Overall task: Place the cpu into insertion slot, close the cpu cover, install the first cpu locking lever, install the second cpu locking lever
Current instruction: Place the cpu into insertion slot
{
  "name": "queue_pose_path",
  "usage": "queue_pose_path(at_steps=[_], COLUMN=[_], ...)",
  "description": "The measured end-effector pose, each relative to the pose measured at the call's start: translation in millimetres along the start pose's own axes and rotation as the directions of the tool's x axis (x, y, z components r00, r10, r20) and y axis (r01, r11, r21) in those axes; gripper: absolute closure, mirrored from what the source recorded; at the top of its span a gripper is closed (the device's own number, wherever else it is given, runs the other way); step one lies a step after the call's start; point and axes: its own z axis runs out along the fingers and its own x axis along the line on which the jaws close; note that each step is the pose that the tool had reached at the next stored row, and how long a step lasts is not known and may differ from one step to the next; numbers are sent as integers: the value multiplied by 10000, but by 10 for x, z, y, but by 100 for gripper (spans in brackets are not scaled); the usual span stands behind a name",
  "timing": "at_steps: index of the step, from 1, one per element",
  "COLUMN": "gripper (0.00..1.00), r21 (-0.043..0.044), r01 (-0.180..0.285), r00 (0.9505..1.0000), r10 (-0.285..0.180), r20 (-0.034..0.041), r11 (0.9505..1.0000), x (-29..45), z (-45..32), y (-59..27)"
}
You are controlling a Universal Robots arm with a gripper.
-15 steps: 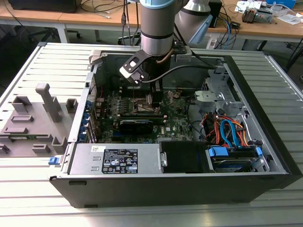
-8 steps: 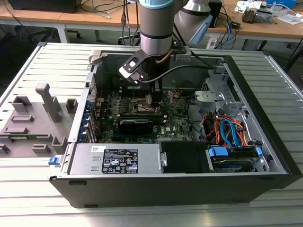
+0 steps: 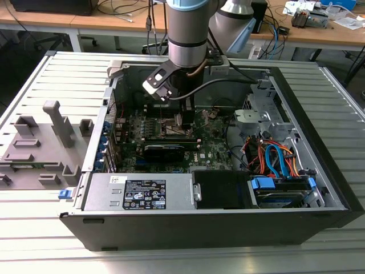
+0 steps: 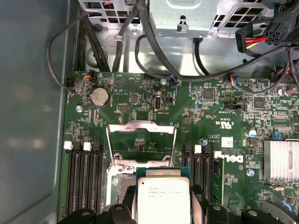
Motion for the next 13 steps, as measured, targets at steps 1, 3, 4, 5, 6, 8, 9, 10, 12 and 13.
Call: queue_pose_path(at_steps=[1,3,4,5,6,8,9,10,12,13], gripper=[45,45,45,45,45,45,45,45,45,45], r21=[0,0,0,0,0,-1,-1,0,0,0], r01=[0,-1,-1,-2,-2,-2,-2,-3,-4,-5], r00=[10000,10000,10000,10000,10000,10000,10000,10000,10000,10000], r10=[0,1,1,2,2,2,2,3,4,5], r20=[0,0,0,0,-1,-2,-1,0,0,0], r11=[10000,10000,10000,10000,10000,10000,10000,10000,10000,10000], x=[1,2,2,3,4,5,5,5,5,5], z=[0,0,1,1,1,2,2,1,1,1], y=[-2,-8,-11,-17,-25,-31,-33,-36,-42,-44])
